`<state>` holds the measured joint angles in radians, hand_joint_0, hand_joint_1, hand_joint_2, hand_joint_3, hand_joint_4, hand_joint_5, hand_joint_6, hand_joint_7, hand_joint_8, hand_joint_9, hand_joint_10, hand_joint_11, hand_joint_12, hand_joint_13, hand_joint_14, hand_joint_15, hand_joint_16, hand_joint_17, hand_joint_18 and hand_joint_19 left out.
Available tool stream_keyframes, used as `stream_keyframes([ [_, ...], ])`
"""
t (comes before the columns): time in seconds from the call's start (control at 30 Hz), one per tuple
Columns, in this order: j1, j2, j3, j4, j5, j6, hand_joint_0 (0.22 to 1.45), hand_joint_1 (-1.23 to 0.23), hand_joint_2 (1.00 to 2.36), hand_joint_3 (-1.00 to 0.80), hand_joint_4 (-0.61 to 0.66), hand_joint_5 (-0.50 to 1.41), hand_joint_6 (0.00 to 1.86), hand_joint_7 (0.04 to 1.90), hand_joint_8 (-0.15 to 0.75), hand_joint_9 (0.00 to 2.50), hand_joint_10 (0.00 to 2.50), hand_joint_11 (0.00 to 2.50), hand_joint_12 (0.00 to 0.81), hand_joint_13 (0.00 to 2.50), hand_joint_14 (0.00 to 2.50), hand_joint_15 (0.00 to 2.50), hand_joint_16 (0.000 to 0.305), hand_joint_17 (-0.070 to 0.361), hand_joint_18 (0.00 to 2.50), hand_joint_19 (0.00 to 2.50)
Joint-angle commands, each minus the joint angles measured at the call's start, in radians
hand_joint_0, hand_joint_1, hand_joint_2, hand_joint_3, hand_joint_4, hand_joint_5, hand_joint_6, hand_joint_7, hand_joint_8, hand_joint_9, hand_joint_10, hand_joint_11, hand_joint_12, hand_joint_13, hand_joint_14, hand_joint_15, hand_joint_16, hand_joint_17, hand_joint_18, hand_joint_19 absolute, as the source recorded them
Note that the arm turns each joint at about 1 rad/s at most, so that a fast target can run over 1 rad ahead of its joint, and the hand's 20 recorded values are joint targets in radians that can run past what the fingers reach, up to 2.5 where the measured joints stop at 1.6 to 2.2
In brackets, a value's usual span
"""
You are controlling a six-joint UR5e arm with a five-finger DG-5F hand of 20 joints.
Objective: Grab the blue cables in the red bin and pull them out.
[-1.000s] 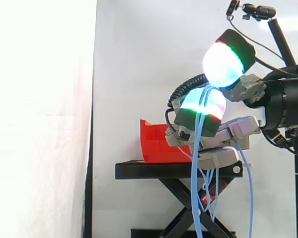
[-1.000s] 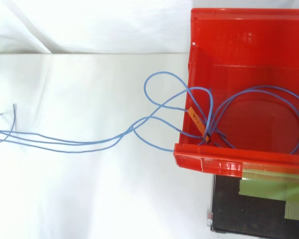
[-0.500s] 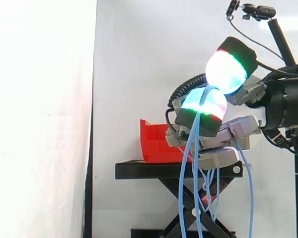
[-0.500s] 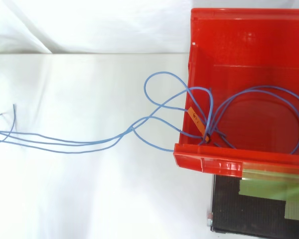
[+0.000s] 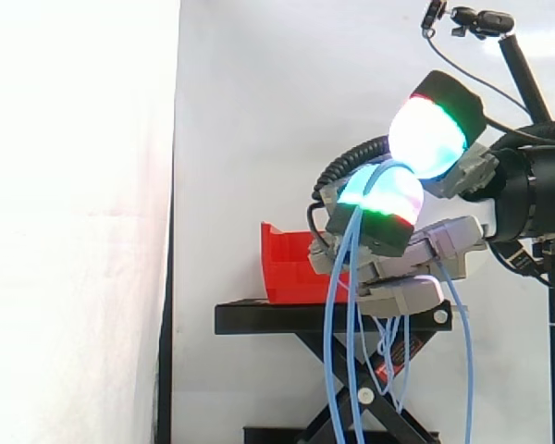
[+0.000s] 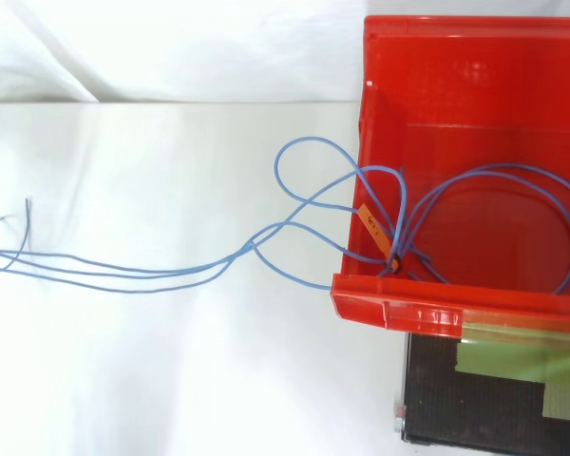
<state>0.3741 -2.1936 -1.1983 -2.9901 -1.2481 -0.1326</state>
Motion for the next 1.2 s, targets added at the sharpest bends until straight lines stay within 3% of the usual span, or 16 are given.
stream_keyframes([
  [0.0,0.0,0.0,0.0,0.0,-0.001,0.0,0.8,-1.03,1.0,-1.0,0.29,0.74,0.85,0.32,0.267,0.89,0.0,1.61,0.34,1.03,2.5,0.23,0.048,0.108,1.04,1.4],
  [0.37,0.0,0.0,0.0,0.0,-0.002,0.0,0.84,-1.05,1.0,-1.0,0.28,0.64,1.0,0.25,0.266,0.85,0.0,1.63,0.338,1.01,2.5,0.24,0.048,0.108,0.99,1.38],
  [1.17,0.0,0.0,-0.001,-0.001,-0.002,0.0,0.82,-1.05,1.0,-1.0,0.28,0.58,1.05,0.22,0.281,0.8,0.0,1.63,0.343,0.99,2.5,0.23,0.049,0.111,0.96,1.35],
])
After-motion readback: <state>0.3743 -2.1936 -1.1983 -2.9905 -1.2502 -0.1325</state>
